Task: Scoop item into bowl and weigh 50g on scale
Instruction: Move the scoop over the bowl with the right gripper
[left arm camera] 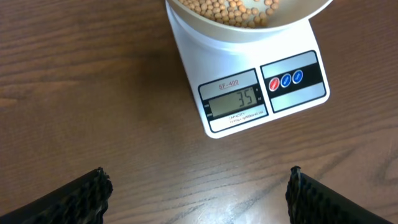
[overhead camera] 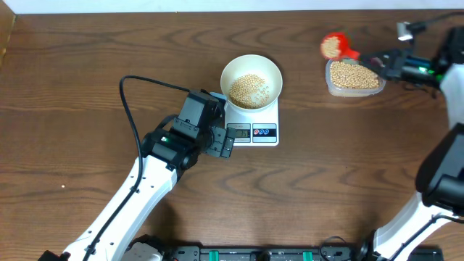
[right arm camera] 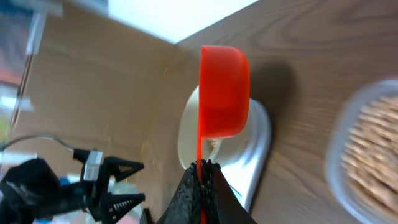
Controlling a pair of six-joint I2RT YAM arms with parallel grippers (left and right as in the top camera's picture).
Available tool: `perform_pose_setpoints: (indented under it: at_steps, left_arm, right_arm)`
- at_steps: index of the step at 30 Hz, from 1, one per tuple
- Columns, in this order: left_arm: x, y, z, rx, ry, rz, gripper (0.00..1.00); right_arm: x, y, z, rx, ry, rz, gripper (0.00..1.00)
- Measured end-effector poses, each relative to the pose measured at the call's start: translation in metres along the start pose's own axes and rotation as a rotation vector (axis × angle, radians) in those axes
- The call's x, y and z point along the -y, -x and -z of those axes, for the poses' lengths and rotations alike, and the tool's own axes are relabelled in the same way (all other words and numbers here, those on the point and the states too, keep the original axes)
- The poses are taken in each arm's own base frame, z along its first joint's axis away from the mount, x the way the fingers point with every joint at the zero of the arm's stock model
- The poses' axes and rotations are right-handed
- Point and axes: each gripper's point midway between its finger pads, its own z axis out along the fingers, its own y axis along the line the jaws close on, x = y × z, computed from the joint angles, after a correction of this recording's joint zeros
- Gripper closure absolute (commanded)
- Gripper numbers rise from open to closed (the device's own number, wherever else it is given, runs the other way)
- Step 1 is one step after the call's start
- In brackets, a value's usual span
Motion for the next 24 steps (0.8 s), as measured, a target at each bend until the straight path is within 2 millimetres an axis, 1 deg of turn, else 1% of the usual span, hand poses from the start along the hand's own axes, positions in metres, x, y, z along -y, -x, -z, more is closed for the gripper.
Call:
perform_pose_setpoints:
  at_steps: [2,6,9,13,18,24]
  left_arm:
    - [0.000,0.000,0.000,0.000,0.000,0.000,0.08]
    - [0.000,0.000,0.000,0.000,0.000,0.000,0.08]
    - [0.000,0.000,0.000,0.000,0.000,0.000,0.08]
    - [0.000,0.000,0.000,0.000,0.000,0.000,0.08]
    - [0.000,0.000,0.000,0.000,0.000,0.000,0.08]
    - [0.000,0.000,0.000,0.000,0.000,0.000,0.08]
  right_arm:
    - [-0.011,0.001,-0.021,-0.026,0.029,0.042,0.99]
    - [-0.030,-0.001,-0.058,-0.074,0.079,0.092,0.99]
    - [-0.044,-0.009,-0.084,-0.117,0.099,0.095,0.99]
    - [-0.051,-0.025,-0.113,-0.176,0.077,0.076,0.99]
    - [-0.057,-0.040,-0.135,-0.221,0.050,0.076,0.99]
    - [-0.052,-0.043,-0.142,-0.228,0.002,0.067,0.99]
